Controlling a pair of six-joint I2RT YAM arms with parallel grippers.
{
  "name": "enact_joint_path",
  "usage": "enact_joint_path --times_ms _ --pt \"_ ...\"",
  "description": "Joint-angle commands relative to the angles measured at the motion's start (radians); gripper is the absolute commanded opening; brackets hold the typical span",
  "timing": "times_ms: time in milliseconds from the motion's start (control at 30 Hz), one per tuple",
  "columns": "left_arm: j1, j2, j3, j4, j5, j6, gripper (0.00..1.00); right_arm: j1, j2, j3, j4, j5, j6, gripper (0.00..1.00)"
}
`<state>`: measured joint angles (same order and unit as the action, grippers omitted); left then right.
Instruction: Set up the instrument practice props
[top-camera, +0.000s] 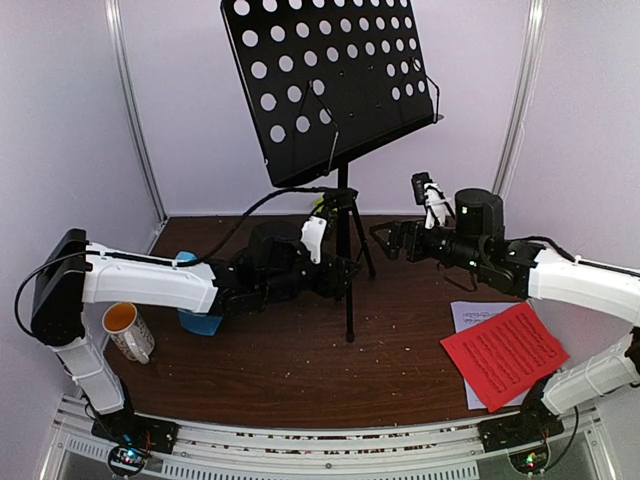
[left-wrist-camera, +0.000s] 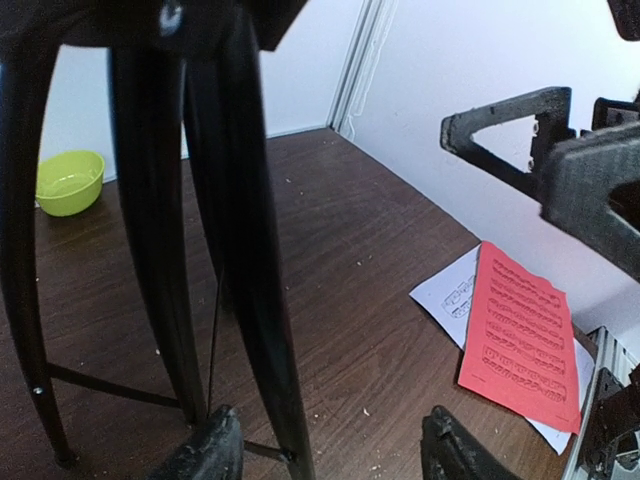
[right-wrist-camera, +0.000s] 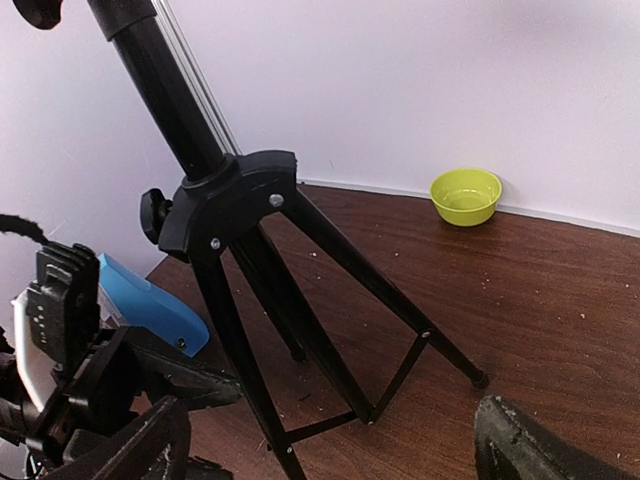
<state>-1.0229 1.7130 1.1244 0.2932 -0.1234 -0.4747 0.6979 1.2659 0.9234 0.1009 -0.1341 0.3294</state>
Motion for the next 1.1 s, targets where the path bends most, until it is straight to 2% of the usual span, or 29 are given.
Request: enact_joint_path --times_ms 0,200,300,567,767,1067 --pt "-0.005 0.054 0.104 0.013 -0.01 0.007 0.62 -0.011 -0.043 -0.014 0.014 0.008 0.026 0.99" --pt "-0.005 0.111 0.178 -0.008 -0.018 0.026 0.57 -0.025 -0.061 -0.023 -0.002 0.017 0.028 0.99" --pt "-0.005 0.125 0.194 -0.017 -0.014 0.029 0.51 -0.031 -0.065 -0.023 -0.01 0.023 0.024 0.99" --pt "-0.003 0.091 0.161 -0.025 0.002 0.04 0.18 -0.034 -0.072 -0.041 0.005 0.052 0.007 1.0" --pt "0.002 0.046 0.106 -0.034 0.054 0.054 0.0 -0.034 -0.07 -0.032 0.007 0.034 -0.047 1.0" --pt "0.02 -0.075 -0.032 -0.038 0.2 0.117 0.0 -0.032 -0.008 0.013 -0.033 -0.137 -0.248 0.93"
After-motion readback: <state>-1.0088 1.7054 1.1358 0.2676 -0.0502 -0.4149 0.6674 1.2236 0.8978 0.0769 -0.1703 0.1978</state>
